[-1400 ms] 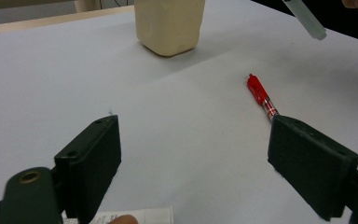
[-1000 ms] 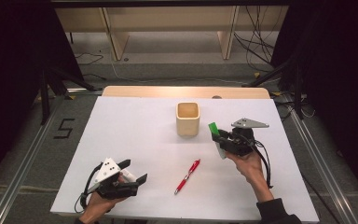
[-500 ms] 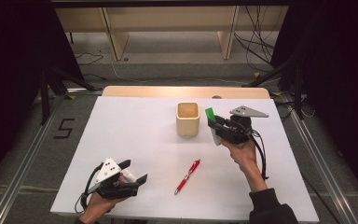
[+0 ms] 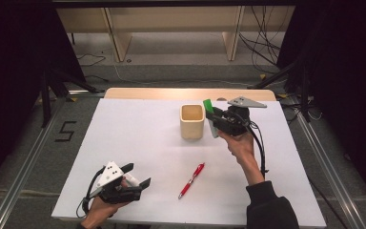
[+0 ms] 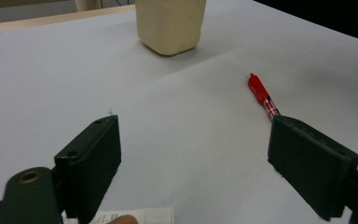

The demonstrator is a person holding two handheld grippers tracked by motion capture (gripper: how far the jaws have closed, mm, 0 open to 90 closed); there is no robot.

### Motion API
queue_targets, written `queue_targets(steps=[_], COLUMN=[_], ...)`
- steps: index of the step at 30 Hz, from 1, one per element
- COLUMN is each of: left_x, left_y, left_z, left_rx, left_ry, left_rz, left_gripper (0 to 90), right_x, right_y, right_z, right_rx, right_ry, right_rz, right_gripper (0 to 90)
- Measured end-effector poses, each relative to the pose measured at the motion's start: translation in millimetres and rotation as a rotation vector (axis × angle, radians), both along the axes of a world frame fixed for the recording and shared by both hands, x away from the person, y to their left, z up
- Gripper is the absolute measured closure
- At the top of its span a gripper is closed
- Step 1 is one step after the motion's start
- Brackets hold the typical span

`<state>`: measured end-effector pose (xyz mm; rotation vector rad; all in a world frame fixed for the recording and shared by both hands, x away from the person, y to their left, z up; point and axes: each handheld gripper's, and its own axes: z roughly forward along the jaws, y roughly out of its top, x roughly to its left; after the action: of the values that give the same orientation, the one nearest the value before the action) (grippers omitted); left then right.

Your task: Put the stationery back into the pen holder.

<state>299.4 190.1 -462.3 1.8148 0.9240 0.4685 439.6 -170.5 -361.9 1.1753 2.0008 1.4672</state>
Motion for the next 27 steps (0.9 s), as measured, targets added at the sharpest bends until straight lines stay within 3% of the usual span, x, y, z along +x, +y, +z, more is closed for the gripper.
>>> queue_targets(steps=[27], left_x=[-0.1], left_y=[0.5], left_z=[1.1], left_rx=[-0.004], left_ry=[-0.005], left_rz=[-0.002], left_gripper=[16.7], right_x=[24.9], right_y=[28.3], right_z=[10.0], right_rx=[-0.004], right_ry=[-0.017], right_rz=[-0.019], right_gripper=[67.2])
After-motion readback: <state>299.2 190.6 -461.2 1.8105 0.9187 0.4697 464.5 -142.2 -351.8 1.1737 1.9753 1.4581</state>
